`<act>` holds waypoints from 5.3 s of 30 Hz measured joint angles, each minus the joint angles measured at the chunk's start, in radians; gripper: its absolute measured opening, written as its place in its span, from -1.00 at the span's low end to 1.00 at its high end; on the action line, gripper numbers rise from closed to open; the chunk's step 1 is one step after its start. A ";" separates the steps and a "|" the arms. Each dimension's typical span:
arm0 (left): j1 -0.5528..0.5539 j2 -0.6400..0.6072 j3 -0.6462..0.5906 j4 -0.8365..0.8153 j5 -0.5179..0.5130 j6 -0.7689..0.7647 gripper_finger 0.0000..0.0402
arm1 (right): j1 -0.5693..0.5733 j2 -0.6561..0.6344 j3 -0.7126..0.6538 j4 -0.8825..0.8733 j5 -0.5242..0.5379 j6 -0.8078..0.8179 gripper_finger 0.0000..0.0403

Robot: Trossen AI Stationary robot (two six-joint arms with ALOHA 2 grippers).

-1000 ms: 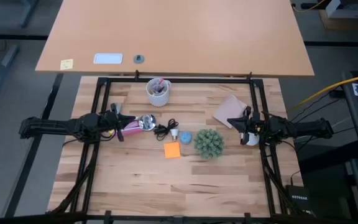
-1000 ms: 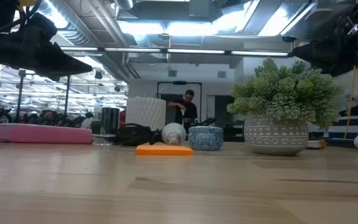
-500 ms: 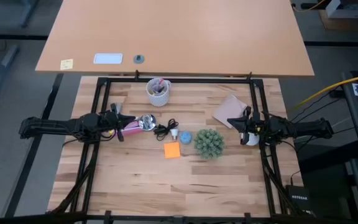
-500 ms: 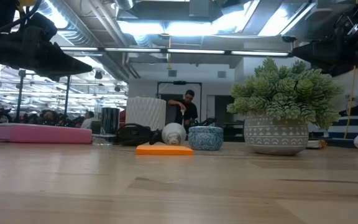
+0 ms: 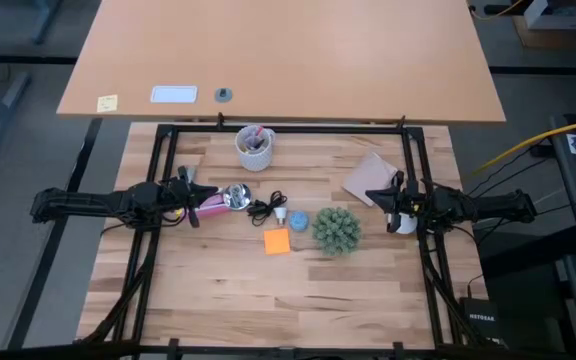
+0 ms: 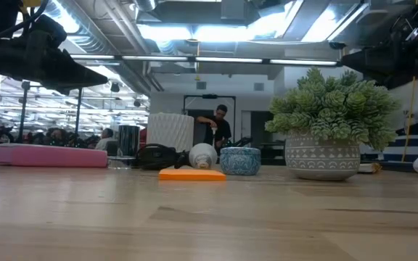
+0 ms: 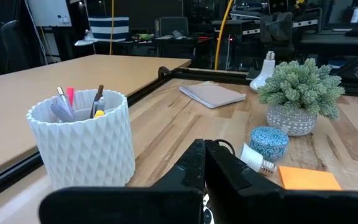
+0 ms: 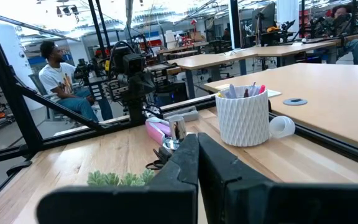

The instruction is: Screw lightbulb

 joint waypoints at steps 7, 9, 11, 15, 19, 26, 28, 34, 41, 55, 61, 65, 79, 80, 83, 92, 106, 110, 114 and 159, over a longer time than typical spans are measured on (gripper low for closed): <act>0.000 0.000 0.000 0.000 0.000 0.000 -1.00 | 0.000 0.000 0.000 0.089 0.037 0.000 -0.98; 0.000 0.000 0.000 0.000 0.000 0.000 -1.00 | 0.000 0.000 0.000 0.091 0.030 0.022 -0.98; 0.000 0.000 0.000 0.000 0.000 0.000 -1.00 | 0.000 0.000 0.000 0.091 -0.017 0.111 -0.98; 0.000 0.000 0.000 0.000 0.000 0.000 -1.00 | 0.000 0.000 0.001 0.108 -0.065 0.222 -0.98; 0.000 0.000 0.000 0.000 0.000 0.000 -1.00 | 0.000 0.000 0.010 0.106 0.024 0.227 -0.98; 0.000 0.000 0.000 0.000 0.000 0.000 -1.00 | 0.000 0.004 0.050 0.107 -0.025 0.064 -0.64; 0.000 0.000 0.000 0.000 0.000 0.000 -1.00 | 0.000 0.006 0.056 0.108 -0.025 -0.020 -0.49; 0.000 0.000 0.000 0.000 0.000 0.000 -1.00 | 0.000 0.009 0.132 -0.001 -0.025 -0.287 -0.15; 0.000 0.000 0.000 0.000 0.000 0.000 -1.00 | 0.000 0.166 0.399 -0.391 0.077 -0.136 -0.09; 0.000 0.000 0.000 0.000 0.000 0.000 -1.00 | 0.000 0.849 1.064 -1.310 0.010 0.290 -0.09; 0.000 0.000 0.000 0.000 0.000 0.000 -1.00 | 0.000 1.091 1.228 -1.629 -0.114 0.406 -0.09; 0.000 0.000 0.000 0.000 0.000 0.000 -1.00 | 0.000 1.175 1.224 -1.636 -0.194 0.419 -0.09; 0.000 0.000 0.000 0.000 0.000 0.000 -1.00 | 0.000 1.208 1.123 -1.648 -0.225 0.504 -0.09; 0.000 0.000 0.000 0.000 0.000 0.000 -1.00 | 0.000 1.206 1.107 -1.649 -0.237 0.512 -0.09; 0.000 0.000 0.000 0.000 0.000 0.000 -1.00 | 0.000 1.202 1.054 -1.649 -0.251 0.529 -0.09; 0.000 0.000 0.000 0.000 0.000 0.000 -1.00 | 0.000 1.201 0.894 -1.649 -0.243 0.565 -0.09; 0.000 0.000 0.000 0.000 0.000 0.000 -1.00 | 0.000 1.201 0.831 -1.649 -0.226 0.603 -0.09; 0.000 0.000 0.000 0.000 0.000 0.000 -1.00 | 0.000 1.201 0.830 -1.648 -0.302 0.603 -0.09; 0.000 0.000 0.000 0.000 0.000 0.000 -1.00 | 0.000 1.201 0.830 -1.641 -0.373 0.603 -0.09; 0.000 0.000 0.000 0.000 0.000 0.000 -1.00 | 0.000 1.202 0.989 -1.386 -0.209 0.735 -0.27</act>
